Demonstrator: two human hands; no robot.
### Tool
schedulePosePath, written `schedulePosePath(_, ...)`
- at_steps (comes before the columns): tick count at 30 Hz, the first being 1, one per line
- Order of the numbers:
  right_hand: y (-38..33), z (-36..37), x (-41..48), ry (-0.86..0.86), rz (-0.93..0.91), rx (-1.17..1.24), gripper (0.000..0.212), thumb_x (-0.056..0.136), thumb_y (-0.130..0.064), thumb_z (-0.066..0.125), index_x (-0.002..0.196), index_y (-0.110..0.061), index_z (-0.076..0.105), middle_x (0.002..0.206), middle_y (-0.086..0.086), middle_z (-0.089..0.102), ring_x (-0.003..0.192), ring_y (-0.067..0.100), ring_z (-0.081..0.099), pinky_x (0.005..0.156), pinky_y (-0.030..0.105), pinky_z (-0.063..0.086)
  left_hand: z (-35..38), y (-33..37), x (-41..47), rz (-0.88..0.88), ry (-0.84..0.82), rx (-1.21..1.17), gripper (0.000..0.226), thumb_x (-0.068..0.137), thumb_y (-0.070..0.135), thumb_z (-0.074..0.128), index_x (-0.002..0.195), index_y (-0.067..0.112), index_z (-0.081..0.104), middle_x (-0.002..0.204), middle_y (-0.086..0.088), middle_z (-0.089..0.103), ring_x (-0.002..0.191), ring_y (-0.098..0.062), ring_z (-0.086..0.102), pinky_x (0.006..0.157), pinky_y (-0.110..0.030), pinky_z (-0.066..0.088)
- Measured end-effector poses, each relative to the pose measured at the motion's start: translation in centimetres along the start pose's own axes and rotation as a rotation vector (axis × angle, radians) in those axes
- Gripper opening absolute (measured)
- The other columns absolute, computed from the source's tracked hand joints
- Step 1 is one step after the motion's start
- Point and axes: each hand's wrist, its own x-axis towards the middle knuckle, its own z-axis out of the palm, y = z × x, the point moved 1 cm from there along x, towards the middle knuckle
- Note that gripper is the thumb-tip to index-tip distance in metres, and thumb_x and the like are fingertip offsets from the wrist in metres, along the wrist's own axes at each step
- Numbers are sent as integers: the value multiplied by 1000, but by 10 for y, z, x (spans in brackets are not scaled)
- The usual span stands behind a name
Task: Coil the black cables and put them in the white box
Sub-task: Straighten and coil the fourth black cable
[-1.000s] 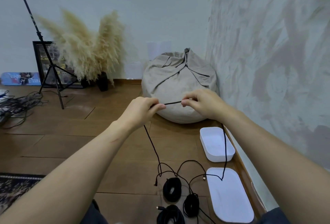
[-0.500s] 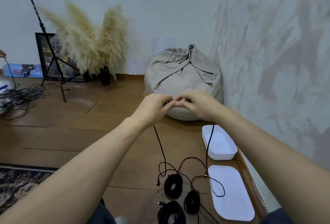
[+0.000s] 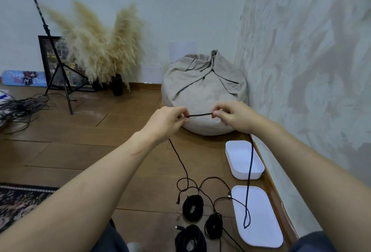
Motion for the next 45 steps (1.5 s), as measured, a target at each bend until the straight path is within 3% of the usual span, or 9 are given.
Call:
schedulePosePath(6,-24,17,10,-5,-104,-34,17,99,-28,55,88,-30,69,69,-10,57,71,14,53,70,34,41,7,11,3,40,20,59,10,102,37,53,93,33,52,80,17,71,73,-12,64,69,-40,55)
schedulePosePath(10,-5,0,3,-46,-41,-20,20,101,-29,55,88,-31,70,78,1,66,75,19,60,74,38,46,4,-8,0,-48,-25,137,10,101,44,51,94,38,46,86,16,69,79,-20,64,71,-42,55)
schedulePosePath(14,0,-7,-4,-79,-26,-7,18,101,-28,56,97,-24,73,73,-9,60,69,6,55,69,22,43,6,-3,3,-33,-10,150,12,100,41,48,91,38,40,81,17,70,76,-23,63,71,-43,55)
schedulePosePath(18,-14,11,-1,-38,-50,52,24,96,-45,62,105,-24,70,73,-10,58,71,8,54,69,28,42,8,9,5,12,68,104,13,100,38,51,93,33,41,80,12,71,73,-24,64,66,-44,55)
schedulePosePath(23,-4,-2,-1,51,-56,-22,23,102,-30,55,82,-23,66,67,-5,58,64,7,52,67,30,37,-3,-10,-2,-89,77,73,10,100,34,57,94,32,49,75,14,68,75,-18,64,69,-41,55)
schedulePosePath(27,24,-12,-9,-25,60,-16,24,101,-30,56,92,-16,72,61,-8,55,54,0,51,62,25,40,-15,-27,-5,-126,52,137,17,104,35,53,100,26,67,71,12,65,72,-14,62,71,-40,55)
schedulePosePath(32,-2,10,-2,-149,62,166,40,85,-50,74,116,-27,64,71,-11,52,64,2,49,63,19,36,-6,0,3,-63,103,113,20,101,36,56,84,25,59,69,8,67,70,-20,63,67,-41,53)
schedulePosePath(37,-25,13,-2,-158,31,409,38,90,-56,65,105,-22,66,65,-1,59,59,11,54,58,23,41,-1,5,5,-106,145,130,19,97,41,58,80,34,55,74,6,70,76,-23,64,67,-40,53)
schedulePosePath(45,-13,19,-5,-176,72,398,26,99,-40,60,102,-14,67,66,4,58,55,16,48,49,25,38,8,13,4,-122,92,133,24,96,42,60,80,24,61,71,6,68,74,-23,64,67,-43,55)
